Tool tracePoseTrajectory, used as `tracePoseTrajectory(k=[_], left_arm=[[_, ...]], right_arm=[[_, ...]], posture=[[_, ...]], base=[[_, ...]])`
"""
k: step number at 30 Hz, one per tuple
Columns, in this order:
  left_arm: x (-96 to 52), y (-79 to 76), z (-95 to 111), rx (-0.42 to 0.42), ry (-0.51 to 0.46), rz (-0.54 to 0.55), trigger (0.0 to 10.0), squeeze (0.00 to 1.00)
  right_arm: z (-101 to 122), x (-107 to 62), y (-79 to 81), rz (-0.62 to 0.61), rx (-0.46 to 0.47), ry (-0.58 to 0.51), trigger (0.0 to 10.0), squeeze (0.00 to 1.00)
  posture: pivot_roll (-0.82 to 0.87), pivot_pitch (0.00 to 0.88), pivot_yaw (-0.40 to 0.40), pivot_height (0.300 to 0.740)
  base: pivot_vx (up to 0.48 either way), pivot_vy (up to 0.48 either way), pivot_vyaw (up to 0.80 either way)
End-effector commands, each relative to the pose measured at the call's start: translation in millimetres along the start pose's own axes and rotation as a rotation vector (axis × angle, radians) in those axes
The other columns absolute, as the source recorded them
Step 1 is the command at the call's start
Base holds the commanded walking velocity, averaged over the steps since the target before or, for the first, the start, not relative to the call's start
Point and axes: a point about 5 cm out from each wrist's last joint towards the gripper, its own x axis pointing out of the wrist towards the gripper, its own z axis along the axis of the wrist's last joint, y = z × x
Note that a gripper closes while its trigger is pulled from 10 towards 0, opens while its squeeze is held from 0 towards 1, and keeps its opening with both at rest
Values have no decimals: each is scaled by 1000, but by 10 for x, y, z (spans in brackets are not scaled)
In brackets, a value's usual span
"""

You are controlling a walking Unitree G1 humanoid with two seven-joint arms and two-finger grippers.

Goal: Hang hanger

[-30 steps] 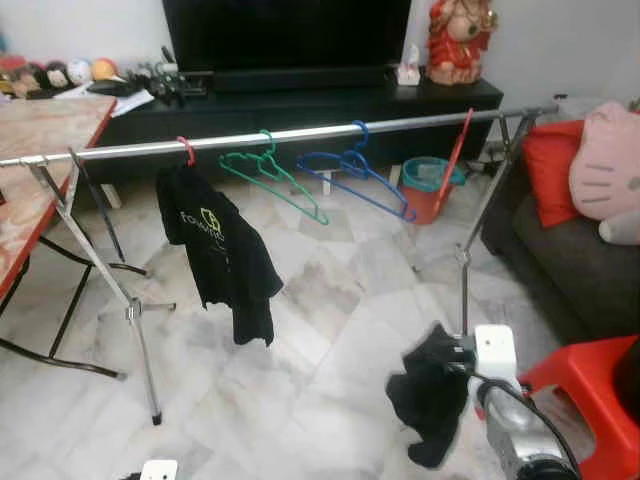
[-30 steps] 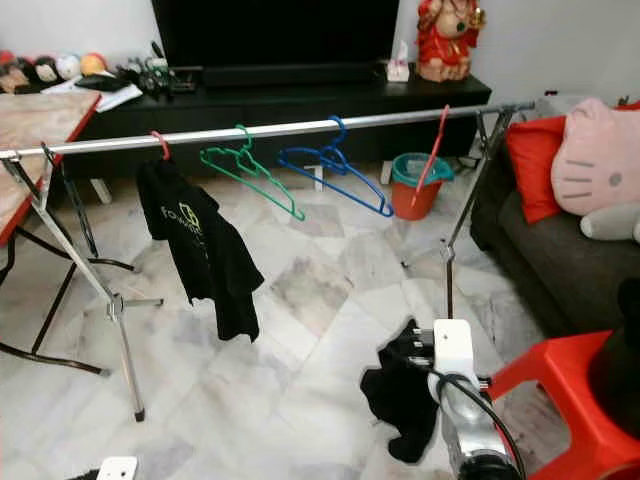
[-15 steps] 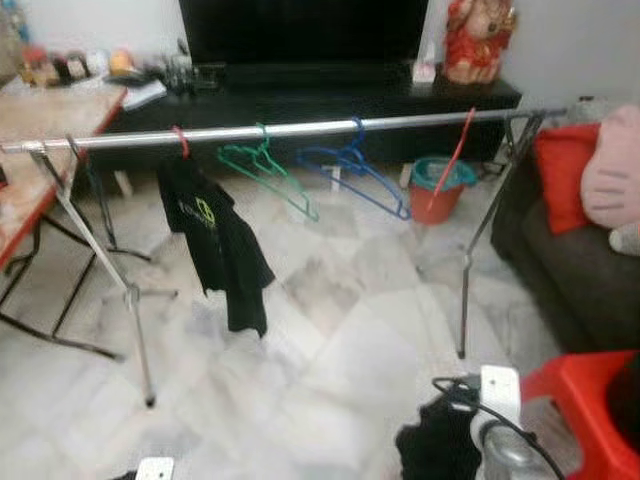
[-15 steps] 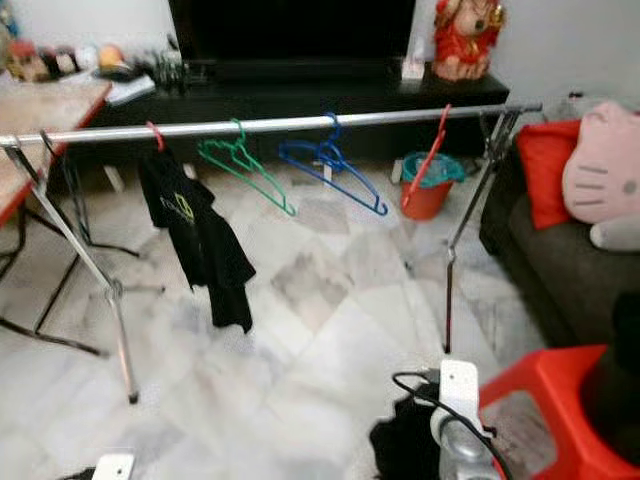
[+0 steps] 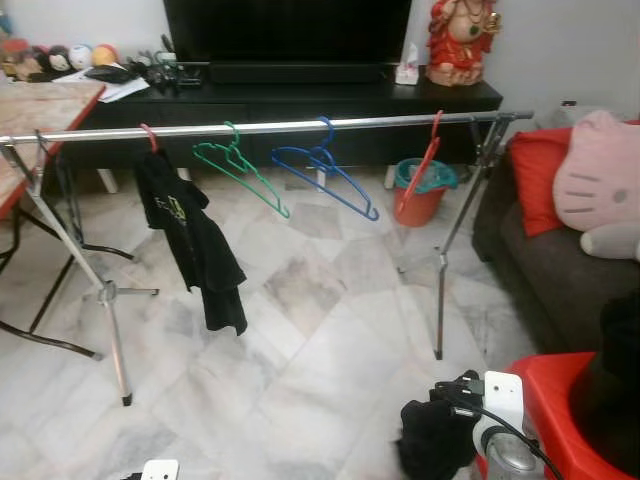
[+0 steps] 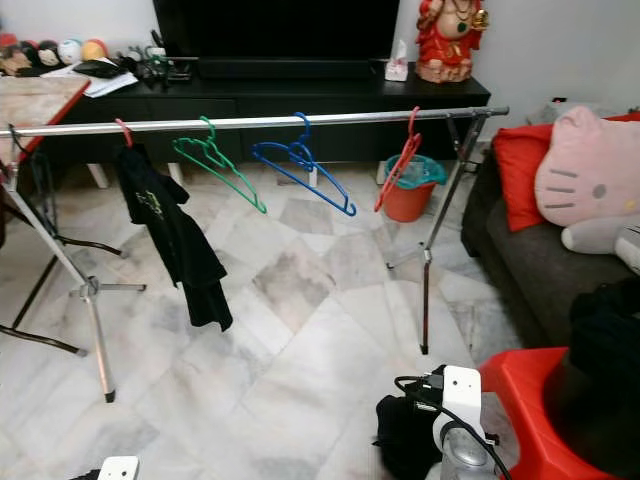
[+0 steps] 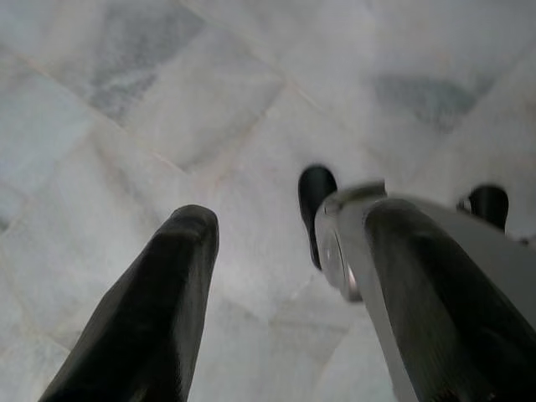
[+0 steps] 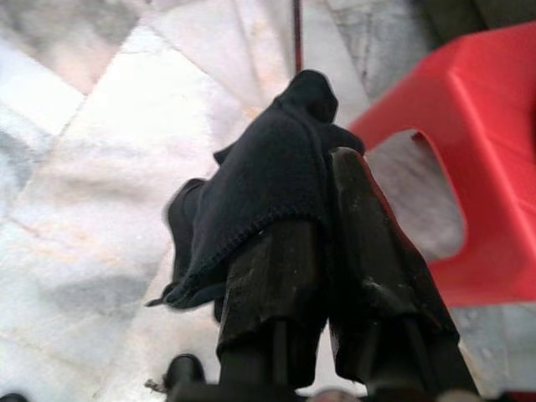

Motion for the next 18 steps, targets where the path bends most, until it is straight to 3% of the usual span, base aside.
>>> tracePoseTrajectory(k=[1,14,18], left_arm=[[-4,26,7,-19,-17,6,10000,0],[-5,5,-16,-24,-3,-13,10000,0],[-7,3,-24,-18,1,-16,10000,0]], right_arm=[[75,15,17,5,2,-30,10000,0],[-86,-22,86,30,-26,32,10000,0],[-146,-38,117,49,-58,55,10000,0]], posture=[[-109,0,-29,740],[-114,0,-26,740],[-115,0,-26,740]], base=[[0,0,0],[0,0,0],[250,0,0]])
